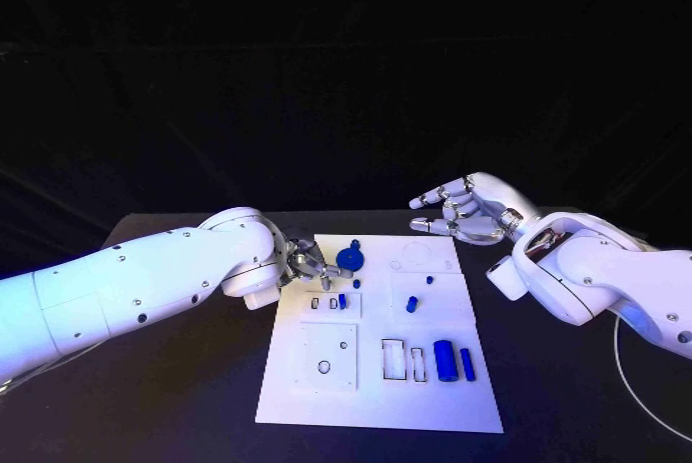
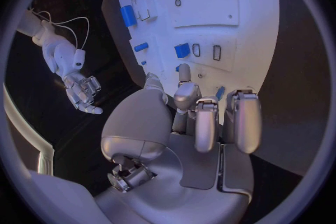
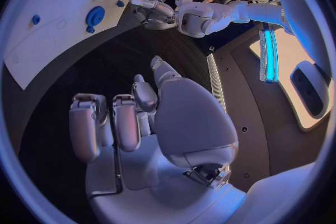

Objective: Assemble the parts on the task board

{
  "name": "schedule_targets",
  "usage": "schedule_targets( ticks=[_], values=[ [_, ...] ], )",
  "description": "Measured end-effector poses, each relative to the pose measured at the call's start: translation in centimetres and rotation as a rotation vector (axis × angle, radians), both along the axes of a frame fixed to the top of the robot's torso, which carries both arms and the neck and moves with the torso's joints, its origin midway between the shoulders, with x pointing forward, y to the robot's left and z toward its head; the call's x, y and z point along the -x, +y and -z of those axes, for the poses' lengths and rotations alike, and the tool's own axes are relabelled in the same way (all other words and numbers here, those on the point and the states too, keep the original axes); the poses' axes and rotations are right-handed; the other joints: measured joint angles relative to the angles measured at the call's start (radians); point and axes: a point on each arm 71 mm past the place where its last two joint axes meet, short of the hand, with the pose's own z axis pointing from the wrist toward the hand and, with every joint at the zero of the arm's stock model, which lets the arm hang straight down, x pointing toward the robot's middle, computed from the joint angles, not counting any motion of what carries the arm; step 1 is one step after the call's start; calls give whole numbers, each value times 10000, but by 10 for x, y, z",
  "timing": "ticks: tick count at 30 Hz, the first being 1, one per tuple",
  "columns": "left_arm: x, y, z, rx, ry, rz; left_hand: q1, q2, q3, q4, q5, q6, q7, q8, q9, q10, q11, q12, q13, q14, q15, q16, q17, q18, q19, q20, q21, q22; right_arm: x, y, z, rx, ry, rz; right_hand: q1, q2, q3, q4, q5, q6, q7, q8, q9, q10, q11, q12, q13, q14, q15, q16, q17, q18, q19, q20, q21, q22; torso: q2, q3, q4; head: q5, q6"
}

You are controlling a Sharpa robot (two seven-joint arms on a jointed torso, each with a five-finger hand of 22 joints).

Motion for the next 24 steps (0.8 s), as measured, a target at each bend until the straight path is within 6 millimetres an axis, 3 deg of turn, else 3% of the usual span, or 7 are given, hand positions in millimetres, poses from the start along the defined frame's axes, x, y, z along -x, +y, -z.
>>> schedule_targets(
  ticks=[9, 15, 17, 24],
  values=[
    [-5, -20, 8, -1111, 362, 786, -65, 66, -386, 2, 0, -233, -53, 551, 582, 56, -56, 235, 272, -1, -70, 0, -1, 1, 3, -69, 167, -1, -2, 1, 2, -11, 179, -28, 0, 0, 0, 0, 0, 0, 0, 0, 0, -1, 0, 0, -9, 0, 0, 0, -1, 0, 0, 0, 0, -1, -9, 2, 2, 15, -33],
    [-8, -27, 13, -1664, 522, 1106, -49, 161, -469, -21, 0, -336, -54, 643, 751, 56, -56, 235, 303, -1, -70, 0, -2, -7, 3, -68, 192, -2, -3, 2, 3, 12, 248, -49, 0, 0, 0, 0, 0, 0, 0, 0, 0, -1, 0, 0, -28, 0, 0, -26, -1, 0, 0, 0, -43, -2, 3, -2, -2, 34, -32],
    [-9, -28, 14, -1789, 548, 1164, -49, 161, -496, 6, 0, -337, -54, 649, 788, 56, -56, 235, 304, 0, -70, 0, -2, -153, 3, -68, 192, -2, -4, 2, 3, 27, 271, -34, 0, 0, 0, 0, 0, 0, 0, 0, 0, -1, 0, 0, -51, 0, 0, -62, -2, 0, -36, 35, -59, -2, 5, -8, -2, 34, -39],
    [-11, -33, 17, -2062, 551, 1284, 55, 265, -523, -21, 0, -375, -93, 744, 898, 91, -91, 274, 327, -1, -70, 0, -3, -153, 2, -68, 233, -3, -7, 3, 5, 75, 348, -1, 0, -1, 0, 0, 40, 0, 0, 0, 0, -2, 0, -43, -96, 0, 0, -62, -2, 1, -36, 35, -59, -3, 20, -12, 1, 16, -98]
  ],
)
